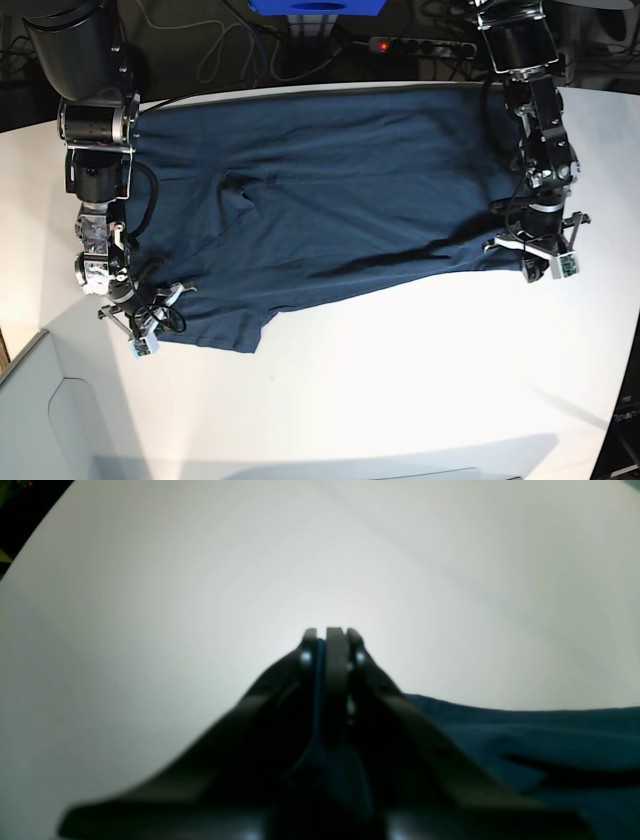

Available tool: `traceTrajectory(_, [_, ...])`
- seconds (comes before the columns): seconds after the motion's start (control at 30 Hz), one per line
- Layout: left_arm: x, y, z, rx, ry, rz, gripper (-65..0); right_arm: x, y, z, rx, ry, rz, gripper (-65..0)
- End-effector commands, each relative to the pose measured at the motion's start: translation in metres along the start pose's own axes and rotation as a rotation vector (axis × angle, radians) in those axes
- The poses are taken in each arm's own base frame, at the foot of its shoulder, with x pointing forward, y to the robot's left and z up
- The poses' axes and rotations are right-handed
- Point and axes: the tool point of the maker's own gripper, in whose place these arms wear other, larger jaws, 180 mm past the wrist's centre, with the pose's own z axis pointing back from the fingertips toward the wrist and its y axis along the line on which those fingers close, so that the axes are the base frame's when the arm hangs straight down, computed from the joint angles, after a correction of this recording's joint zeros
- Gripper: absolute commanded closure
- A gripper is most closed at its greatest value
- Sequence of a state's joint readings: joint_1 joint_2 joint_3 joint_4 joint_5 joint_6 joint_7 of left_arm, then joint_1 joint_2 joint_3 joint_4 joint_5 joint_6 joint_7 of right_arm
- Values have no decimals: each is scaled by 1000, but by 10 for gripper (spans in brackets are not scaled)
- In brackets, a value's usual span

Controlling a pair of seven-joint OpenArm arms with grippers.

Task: Fold the T-shirt properly
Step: 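Lift the hem and fold it toward the collar edge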

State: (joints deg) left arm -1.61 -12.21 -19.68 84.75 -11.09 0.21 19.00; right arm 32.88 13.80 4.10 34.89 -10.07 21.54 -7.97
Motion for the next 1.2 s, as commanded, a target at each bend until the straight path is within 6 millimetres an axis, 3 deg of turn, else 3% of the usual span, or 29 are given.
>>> traceTrajectory(0.0, [19,3,0,5,-60,-6,0,29,-12,6,-25,-86,8,-1])
traceTrajectory(0.23, [19,3,0,5,-61,-5,0,52,-12,54,-92,-203,110,-1])
traceTrajectory(0.33, [22,2,1,3,-68,-6,0,51,-16,78,-134,-222,128,-1])
traceTrajectory(0.57, [17,3,4,3,-57,-12,0,31,-12,119,-181,-241,165,-1])
traceTrajectory(0.87, [22,1,15,-4,-80,-27,0,-6,8,140,-170,-201,167,-1])
traceTrajectory(0.97, [23,-1,23,-9,-88,-39,0,-20,2,145,-195,-185,123,-1])
traceTrajectory(1.17, [5,2,34,-7,-52,-54,0,-40,6,147,-191,-143,111,-1])
